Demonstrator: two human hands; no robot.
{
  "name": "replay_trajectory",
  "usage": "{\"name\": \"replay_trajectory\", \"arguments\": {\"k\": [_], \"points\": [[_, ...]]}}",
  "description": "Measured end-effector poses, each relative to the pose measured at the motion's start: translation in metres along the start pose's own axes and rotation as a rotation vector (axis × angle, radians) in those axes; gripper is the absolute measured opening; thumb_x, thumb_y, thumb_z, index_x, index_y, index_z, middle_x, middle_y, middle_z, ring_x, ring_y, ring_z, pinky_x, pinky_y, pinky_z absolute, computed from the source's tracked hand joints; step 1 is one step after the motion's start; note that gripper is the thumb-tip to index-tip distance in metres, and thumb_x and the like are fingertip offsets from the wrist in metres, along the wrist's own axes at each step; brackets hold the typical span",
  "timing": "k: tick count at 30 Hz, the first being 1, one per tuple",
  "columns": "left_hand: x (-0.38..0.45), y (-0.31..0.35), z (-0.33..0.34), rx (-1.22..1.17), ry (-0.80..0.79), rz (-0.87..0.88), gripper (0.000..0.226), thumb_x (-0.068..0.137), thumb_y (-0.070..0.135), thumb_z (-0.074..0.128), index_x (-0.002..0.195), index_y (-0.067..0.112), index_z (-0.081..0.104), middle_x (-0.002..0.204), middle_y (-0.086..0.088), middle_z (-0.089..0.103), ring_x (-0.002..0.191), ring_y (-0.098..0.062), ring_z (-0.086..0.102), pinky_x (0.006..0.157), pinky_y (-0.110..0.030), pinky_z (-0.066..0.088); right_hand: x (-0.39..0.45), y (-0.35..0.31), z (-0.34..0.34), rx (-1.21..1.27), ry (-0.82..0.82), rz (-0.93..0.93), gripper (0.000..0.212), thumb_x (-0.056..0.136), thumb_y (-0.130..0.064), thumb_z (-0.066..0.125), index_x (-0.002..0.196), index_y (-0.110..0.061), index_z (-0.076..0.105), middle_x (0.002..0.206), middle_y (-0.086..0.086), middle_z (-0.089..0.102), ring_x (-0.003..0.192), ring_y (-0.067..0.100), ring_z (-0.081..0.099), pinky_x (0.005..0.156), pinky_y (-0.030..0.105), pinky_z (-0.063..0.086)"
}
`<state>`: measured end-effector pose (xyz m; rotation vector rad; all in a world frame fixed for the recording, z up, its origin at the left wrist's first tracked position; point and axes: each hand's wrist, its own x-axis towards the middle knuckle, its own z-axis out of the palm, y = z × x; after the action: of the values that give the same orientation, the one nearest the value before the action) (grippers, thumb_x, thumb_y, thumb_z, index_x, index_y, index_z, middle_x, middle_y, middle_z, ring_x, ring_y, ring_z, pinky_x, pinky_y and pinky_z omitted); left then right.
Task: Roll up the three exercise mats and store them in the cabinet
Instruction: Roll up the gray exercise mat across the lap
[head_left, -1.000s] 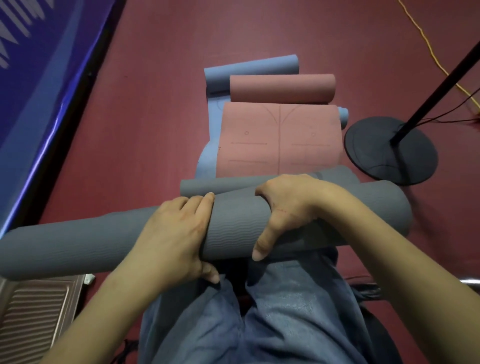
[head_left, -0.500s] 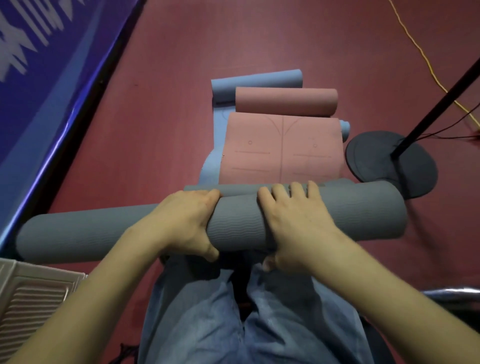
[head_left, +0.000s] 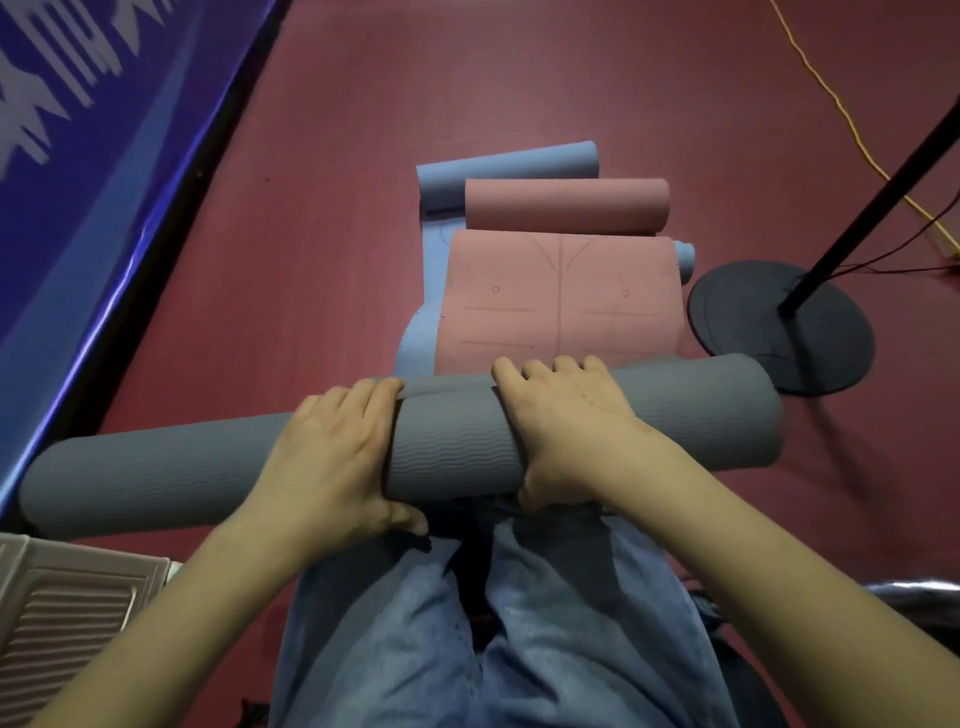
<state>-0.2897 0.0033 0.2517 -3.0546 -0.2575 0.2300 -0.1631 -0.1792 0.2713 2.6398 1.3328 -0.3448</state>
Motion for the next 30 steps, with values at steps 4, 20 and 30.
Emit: {"name": "replay_trajectory", "arguments": {"k": [4,20,30], "points": [[0.0,0.002,0.01,0.012,0.027,-0.005,0.144,0.021,0.079,0.085,0.135,-0.002,0.052,0.113,-0.01,0.066,0.099,-0.033,0.066,0.088,-0.045,0.055,0.006,0.004,-0.005,0.034,-0.029,0.001,0.09,0.054,-0.049,0.089,0.12,-0.023,0.032,0.118,0.003,0.057,0.108,0.03,0.056,0.081,0.042,0.03],[-0.002,-0.002,-0.01,-0.081,-0.035,0.06,0.078,0.043,0.064,0.066,0.111,0.027,0.057,0.1,0.011,0.068,0.092,-0.022,0.067,0.078,-0.038,0.048,-0.007,0.01,-0.03,0.132,-0.17,-0.057,0.084,0.053,-0.051,0.092,0.109,-0.021,0.036,0.092,-0.005,0.043,0.08,0.023,0.046,0.07,0.032,0.039],[-0.068,0.035,-0.027,-0.1,-0.306,0.128,0.072,0.044,0.072,0.064,0.104,0.034,0.053,0.096,0.015,0.065,0.09,-0.016,0.066,0.082,-0.036,0.049,-0.073,-0.003,-0.018,0.172,-0.389,-0.156,0.08,0.054,-0.06,0.088,0.101,-0.022,0.037,0.079,-0.006,0.04,0.075,0.025,0.048,0.068,0.032,0.04]]}}
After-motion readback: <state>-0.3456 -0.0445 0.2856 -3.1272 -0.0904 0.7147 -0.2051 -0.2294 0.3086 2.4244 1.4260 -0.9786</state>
